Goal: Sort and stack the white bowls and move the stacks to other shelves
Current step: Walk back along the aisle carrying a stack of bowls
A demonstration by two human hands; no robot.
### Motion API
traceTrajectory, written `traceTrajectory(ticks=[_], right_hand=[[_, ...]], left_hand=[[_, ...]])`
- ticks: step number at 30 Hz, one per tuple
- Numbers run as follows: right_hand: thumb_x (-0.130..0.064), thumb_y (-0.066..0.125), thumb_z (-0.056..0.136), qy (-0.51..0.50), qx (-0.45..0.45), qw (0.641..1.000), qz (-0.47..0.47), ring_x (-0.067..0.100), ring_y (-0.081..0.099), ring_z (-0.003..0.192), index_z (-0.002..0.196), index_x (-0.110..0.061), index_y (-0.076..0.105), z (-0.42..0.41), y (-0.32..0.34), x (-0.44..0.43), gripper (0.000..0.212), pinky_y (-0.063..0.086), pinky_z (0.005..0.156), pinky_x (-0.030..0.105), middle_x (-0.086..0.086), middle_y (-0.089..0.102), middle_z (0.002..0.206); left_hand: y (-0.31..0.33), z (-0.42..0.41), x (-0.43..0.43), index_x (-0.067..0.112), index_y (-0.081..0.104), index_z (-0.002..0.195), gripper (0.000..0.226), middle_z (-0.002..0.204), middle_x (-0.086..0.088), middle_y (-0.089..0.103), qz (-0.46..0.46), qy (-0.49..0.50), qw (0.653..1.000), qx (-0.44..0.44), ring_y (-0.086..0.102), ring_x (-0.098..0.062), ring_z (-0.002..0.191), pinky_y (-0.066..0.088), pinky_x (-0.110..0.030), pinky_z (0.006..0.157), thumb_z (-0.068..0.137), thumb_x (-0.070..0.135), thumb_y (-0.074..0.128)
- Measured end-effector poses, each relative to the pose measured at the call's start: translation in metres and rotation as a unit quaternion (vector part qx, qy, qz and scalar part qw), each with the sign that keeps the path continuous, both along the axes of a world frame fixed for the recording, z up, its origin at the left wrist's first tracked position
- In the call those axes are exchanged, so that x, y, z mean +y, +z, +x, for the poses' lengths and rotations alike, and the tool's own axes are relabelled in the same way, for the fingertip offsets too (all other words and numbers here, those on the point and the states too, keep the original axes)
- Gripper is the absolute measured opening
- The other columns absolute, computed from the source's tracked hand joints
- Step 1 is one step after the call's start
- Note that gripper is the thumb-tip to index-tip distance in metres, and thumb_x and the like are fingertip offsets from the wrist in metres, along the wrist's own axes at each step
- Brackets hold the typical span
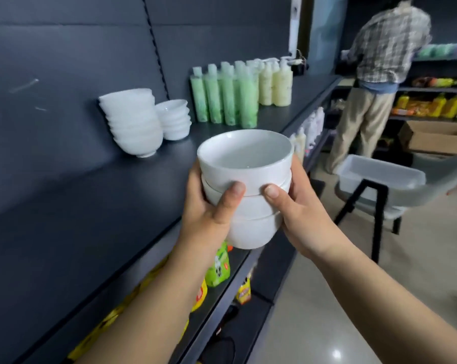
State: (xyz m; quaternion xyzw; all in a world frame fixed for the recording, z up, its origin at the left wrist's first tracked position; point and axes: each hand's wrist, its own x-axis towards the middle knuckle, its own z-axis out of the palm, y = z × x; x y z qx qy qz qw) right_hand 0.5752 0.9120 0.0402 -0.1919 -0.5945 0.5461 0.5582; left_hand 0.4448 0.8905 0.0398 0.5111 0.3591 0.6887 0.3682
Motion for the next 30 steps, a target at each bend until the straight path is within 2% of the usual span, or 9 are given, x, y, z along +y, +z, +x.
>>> traceTrajectory(ticks=[5,9,14,20,24,30], right_hand=[[-0.055,0.076,0.059,0.086,-0.009,0.996,0.010,0.019,0.056,0.116,0.136,-0.015,0.034,-0.012,0.020,0.086,0.096,0.049,0.085,0.027,0.007,0.055,0.128],[-0.055,0.076,0.058,0.177,-0.023,0.984,0.003,0.018,0.057,0.115,0.134,-0.017,0.036,-0.047,0.023,0.129,0.094,0.050,0.084,0.027,0.003,0.058,0.126],[-0.057,0.074,0.058,0.250,-0.046,0.967,0.006,0.012,0.056,0.116,0.134,-0.021,0.036,-0.101,0.021,0.153,0.092,0.049,0.085,0.022,-0.005,0.059,0.124],[-0.059,0.076,0.054,0.304,-0.065,0.950,0.008,0.009,0.055,0.116,0.137,-0.016,0.034,-0.148,0.009,0.162,0.101,0.048,0.084,0.018,0.000,0.054,0.129],[-0.061,0.076,0.052,0.319,-0.089,0.943,0.008,0.007,0.054,0.117,0.131,-0.024,0.038,-0.167,0.000,0.167,0.096,0.046,0.086,0.017,-0.004,0.055,0.127],[-0.062,0.073,0.056,0.329,-0.114,0.937,0.037,0.008,0.052,0.120,0.138,-0.016,0.032,-0.172,-0.007,0.168,0.103,0.045,0.089,0.017,-0.002,0.053,0.131]], left_hand=[[0.021,-0.004,0.059,0.022,0.049,0.115,0.093,0.100,0.013,0.070,0.022,0.084,0.996,-0.011,0.065,-0.006,0.095,0.053,-0.023,0.074,0.038,0.066,0.079],[0.028,-0.032,0.081,0.021,0.047,0.122,0.100,0.115,0.003,0.064,0.017,0.167,0.986,0.009,0.062,-0.014,0.107,0.052,-0.028,0.081,0.039,0.068,0.078],[0.023,-0.074,0.085,0.027,0.045,0.118,0.093,0.107,0.013,0.067,0.008,0.229,0.973,0.007,0.063,-0.006,0.102,0.052,-0.020,0.075,0.040,0.065,0.079],[0.012,-0.111,0.080,0.029,0.044,0.116,0.084,0.105,0.020,0.067,-0.008,0.290,0.957,0.023,0.063,-0.002,0.101,0.051,-0.017,0.075,0.047,0.064,0.077],[0.003,-0.126,0.079,0.029,0.044,0.115,0.084,0.106,0.020,0.067,-0.019,0.313,0.949,0.026,0.062,-0.002,0.102,0.050,-0.018,0.078,0.047,0.066,0.076],[-0.005,-0.132,0.076,0.024,0.042,0.119,0.089,0.106,0.017,0.066,-0.037,0.336,0.940,0.048,0.061,-0.002,0.102,0.050,-0.017,0.078,0.048,0.066,0.076]])
